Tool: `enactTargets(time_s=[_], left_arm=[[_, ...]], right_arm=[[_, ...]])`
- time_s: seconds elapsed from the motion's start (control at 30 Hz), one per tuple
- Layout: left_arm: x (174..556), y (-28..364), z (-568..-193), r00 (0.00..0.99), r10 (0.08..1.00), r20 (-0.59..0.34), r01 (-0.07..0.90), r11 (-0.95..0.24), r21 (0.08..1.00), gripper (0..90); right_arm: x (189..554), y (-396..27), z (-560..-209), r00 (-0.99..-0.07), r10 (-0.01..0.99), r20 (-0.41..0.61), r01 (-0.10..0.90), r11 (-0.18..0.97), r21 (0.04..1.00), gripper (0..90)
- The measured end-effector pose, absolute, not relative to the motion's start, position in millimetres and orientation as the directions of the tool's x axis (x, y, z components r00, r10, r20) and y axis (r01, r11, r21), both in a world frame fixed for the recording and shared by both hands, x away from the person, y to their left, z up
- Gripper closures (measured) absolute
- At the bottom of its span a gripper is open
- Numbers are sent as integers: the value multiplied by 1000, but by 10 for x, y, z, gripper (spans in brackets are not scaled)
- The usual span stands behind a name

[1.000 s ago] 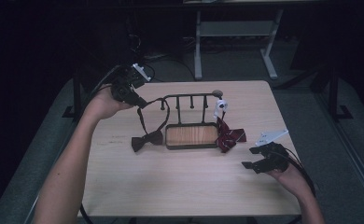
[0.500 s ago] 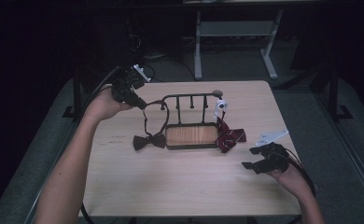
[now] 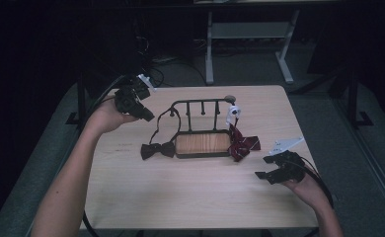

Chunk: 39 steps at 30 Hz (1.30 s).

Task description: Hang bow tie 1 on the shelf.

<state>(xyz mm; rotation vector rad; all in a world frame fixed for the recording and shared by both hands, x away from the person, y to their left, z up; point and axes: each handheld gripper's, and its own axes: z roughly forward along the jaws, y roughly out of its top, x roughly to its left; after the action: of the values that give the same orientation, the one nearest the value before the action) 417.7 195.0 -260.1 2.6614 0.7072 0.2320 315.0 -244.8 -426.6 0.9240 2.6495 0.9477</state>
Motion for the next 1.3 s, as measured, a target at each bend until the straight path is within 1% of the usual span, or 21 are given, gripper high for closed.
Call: enactTargets(time_s=[0.2, 0.47, 0.73, 1.3], left_arm=[[4102, 1970, -2621, 867, 493, 70, 432, -814, 387, 809], [4051, 1936, -2665, 880, 468, 76, 407, -828, 385, 757], [3945, 1915, -2730, 891, 450, 64, 389, -828, 405, 738], [3794, 2033, -2917, 888, 458, 34, 398, -804, 442, 710]], right_arm=[[3149, -2462, -4257, -791, 610, 37, 496, 605, 623, 327], [3166, -2488, -4268, -786, 617, 46, 505, 598, 622, 327], [3154, -2528, -4247, -780, 624, 45, 509, 591, 626, 327], [3153, -2559, -4239, -771, 635, 47, 519, 584, 624, 326]])
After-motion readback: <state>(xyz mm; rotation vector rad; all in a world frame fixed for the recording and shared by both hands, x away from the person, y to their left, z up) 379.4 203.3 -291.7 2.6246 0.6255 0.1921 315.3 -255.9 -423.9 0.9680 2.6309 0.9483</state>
